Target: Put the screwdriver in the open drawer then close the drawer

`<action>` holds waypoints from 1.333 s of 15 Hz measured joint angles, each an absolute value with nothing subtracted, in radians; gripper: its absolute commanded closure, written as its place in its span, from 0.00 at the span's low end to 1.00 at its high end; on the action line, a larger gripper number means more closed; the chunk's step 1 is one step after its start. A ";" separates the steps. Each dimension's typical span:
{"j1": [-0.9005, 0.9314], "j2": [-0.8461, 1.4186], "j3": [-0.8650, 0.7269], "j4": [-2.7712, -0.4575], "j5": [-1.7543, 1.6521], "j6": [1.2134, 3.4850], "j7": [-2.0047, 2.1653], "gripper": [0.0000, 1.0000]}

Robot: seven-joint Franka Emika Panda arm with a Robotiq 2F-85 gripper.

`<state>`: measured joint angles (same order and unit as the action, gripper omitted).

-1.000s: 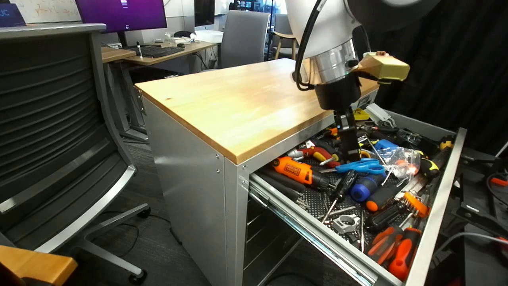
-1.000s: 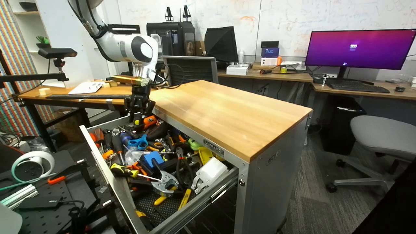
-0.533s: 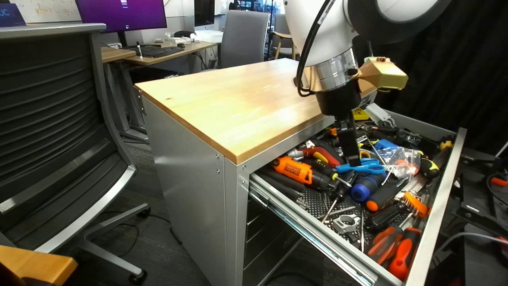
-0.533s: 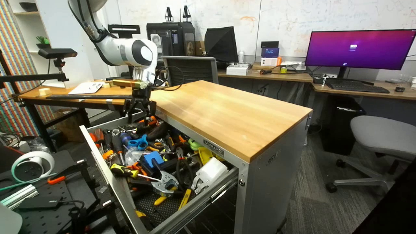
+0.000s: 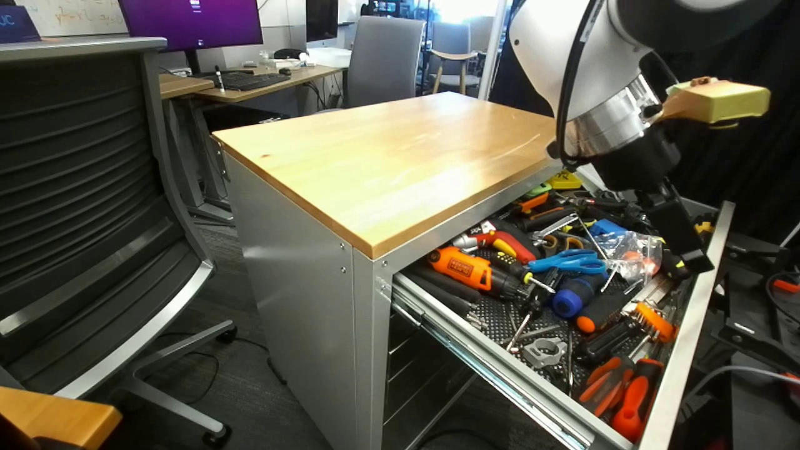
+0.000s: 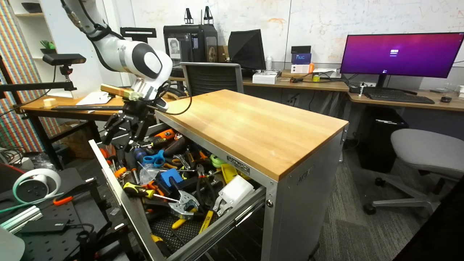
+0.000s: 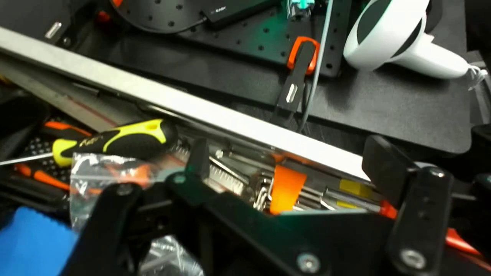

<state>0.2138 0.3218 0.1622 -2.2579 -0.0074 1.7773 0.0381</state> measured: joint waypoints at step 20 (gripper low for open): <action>0.216 0.313 0.161 -2.431 0.039 1.942 0.224 0.93</action>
<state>0.2158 0.3126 0.1610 -2.4310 0.0391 1.9421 0.2241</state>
